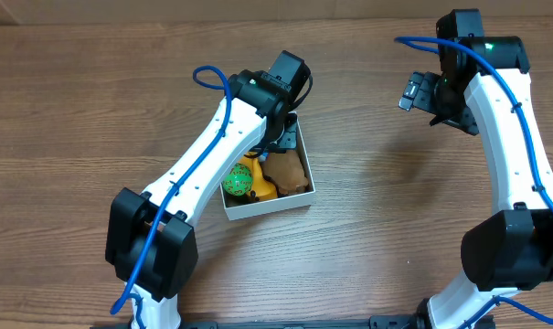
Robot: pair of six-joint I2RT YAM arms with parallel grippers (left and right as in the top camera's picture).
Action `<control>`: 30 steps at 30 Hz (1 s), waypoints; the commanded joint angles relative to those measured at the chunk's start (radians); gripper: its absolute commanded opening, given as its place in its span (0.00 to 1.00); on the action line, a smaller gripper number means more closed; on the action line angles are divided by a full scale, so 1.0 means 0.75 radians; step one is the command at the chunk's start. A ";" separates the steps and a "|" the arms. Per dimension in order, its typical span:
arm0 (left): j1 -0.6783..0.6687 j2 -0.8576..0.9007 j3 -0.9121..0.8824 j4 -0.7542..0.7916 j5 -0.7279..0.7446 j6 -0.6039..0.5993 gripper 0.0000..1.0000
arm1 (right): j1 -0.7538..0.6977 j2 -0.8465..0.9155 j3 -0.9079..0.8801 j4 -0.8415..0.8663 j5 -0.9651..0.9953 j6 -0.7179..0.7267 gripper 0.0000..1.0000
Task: Pack container
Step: 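Release the rattle drum in the box and raise the left arm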
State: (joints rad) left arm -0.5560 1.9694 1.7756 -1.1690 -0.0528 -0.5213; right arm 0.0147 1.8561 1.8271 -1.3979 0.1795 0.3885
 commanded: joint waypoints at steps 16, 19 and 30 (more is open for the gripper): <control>0.537 -0.133 0.374 -0.172 -0.003 0.189 1.00 | 0.003 -0.036 0.026 0.006 -0.001 0.002 1.00; 0.608 -0.133 0.366 -0.192 -0.010 0.219 1.00 | 0.003 -0.036 0.026 0.006 -0.001 0.002 1.00; 0.727 -0.132 0.366 -0.190 -0.013 0.223 1.00 | 0.003 -0.036 0.026 0.006 -0.001 0.002 1.00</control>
State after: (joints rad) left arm -0.0128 1.8832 2.0411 -1.3125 -0.0574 -0.3813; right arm 0.0147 1.8561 1.8271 -1.3979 0.1795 0.3889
